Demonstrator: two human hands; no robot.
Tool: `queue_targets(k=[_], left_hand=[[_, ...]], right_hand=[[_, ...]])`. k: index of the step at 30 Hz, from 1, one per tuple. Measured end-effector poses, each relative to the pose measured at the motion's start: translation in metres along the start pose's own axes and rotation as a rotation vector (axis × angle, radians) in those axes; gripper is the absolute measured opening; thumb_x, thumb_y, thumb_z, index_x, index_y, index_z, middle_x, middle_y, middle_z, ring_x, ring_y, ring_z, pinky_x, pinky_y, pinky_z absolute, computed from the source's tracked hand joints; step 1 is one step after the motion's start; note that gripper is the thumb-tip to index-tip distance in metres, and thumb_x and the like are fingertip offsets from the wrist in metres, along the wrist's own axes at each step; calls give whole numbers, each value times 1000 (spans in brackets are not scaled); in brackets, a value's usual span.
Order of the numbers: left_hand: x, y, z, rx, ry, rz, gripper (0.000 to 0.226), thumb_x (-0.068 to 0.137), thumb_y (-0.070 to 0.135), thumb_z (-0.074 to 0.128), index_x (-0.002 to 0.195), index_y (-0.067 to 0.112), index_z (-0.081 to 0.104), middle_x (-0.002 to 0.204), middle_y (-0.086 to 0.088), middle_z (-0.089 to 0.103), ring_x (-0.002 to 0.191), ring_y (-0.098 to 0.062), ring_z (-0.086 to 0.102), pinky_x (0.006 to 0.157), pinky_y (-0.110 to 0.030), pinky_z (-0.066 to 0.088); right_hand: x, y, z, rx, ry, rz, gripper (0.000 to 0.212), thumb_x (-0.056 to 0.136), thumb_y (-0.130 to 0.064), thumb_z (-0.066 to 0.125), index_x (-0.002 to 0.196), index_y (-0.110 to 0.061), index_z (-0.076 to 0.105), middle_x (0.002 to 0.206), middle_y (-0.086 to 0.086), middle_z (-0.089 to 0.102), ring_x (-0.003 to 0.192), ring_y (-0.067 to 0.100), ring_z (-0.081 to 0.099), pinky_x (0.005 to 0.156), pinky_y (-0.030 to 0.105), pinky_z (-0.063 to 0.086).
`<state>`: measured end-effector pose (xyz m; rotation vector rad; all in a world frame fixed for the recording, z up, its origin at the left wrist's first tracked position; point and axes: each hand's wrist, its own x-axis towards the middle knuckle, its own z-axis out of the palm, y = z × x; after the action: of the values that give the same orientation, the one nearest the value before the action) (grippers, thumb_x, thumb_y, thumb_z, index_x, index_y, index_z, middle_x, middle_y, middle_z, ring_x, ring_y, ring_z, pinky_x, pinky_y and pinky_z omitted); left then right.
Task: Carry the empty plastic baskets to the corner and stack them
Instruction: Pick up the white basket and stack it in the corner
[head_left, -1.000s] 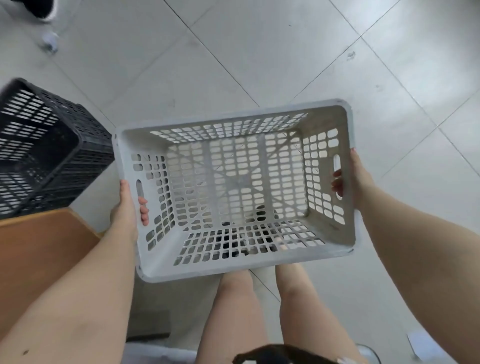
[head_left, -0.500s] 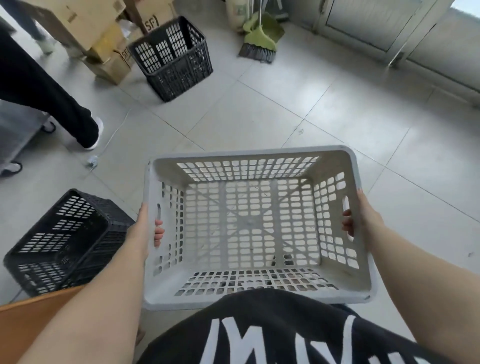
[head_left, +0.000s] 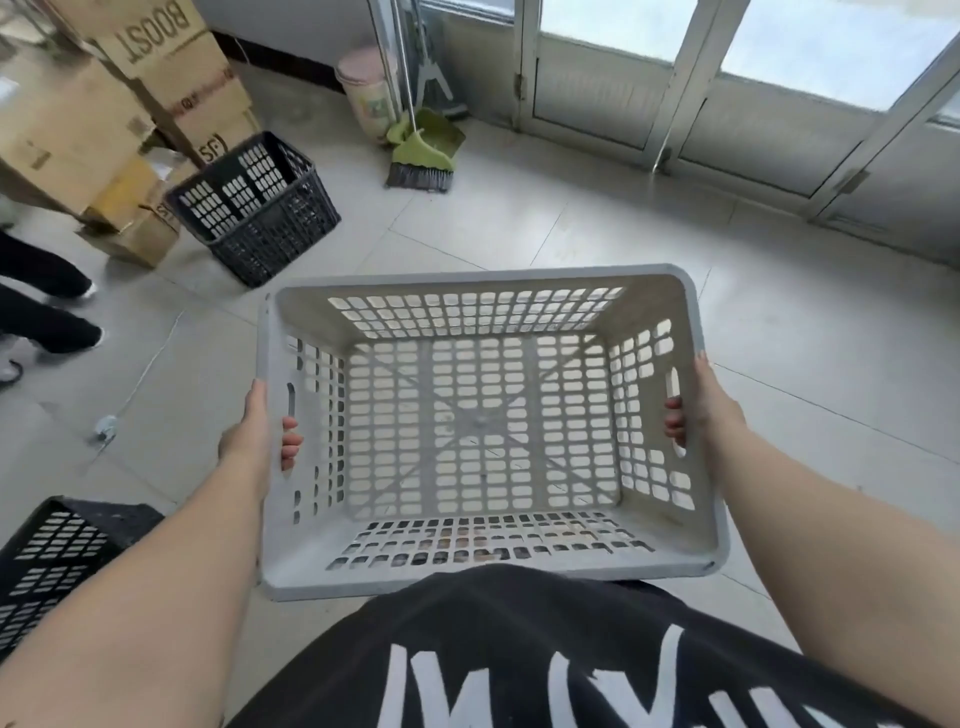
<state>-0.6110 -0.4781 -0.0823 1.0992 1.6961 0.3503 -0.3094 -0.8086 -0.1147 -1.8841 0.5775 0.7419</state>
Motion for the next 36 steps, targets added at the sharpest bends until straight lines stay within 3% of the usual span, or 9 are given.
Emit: queue_targets(k=[11, 20, 29, 32, 36], left_hand=[[24, 105, 164, 172, -203, 53, 67, 87, 69, 40, 72, 6, 54, 69, -10, 54, 54, -20, 44, 53, -31, 41], [30, 227, 346, 334, -441, 126, 62, 90, 67, 37, 71, 8, 46, 63, -9, 42, 52, -19, 32, 51, -30, 29], [-17, 312, 518, 496, -584, 282, 60, 79, 68, 36, 72, 9, 47, 61, -9, 44, 48, -22, 33, 46, -28, 29], [-45, 327, 573, 507, -603, 343, 66, 80, 72, 32, 72, 9, 48, 61, -10, 44, 48, -22, 33, 47, -28, 28], [-99, 337, 636, 475, -585, 426, 61, 80, 65, 41, 70, 6, 53, 60, -10, 47, 48, -22, 36, 47, -28, 30]], right_hand=[[62, -50, -62, 127, 257, 62, 76, 76, -78, 44, 68, -4, 62, 53, 10, 56, 49, 25, 52, 62, 33, 45], [121, -123, -102, 277, 430, 153, 80, 77, -82, 39, 69, -5, 61, 56, 7, 57, 50, 22, 52, 58, 30, 44], [174, -172, -172, 436, 561, 200, 78, 79, -81, 37, 72, -7, 61, 60, 5, 59, 52, 19, 55, 63, 31, 45], [199, -184, -204, 479, 586, 205, 78, 80, -80, 36, 71, -7, 60, 58, 5, 58, 52, 20, 54, 60, 30, 45], [230, -200, -256, 524, 606, 214, 76, 82, -78, 36, 71, -5, 58, 59, 6, 58, 51, 20, 53, 55, 28, 41]])
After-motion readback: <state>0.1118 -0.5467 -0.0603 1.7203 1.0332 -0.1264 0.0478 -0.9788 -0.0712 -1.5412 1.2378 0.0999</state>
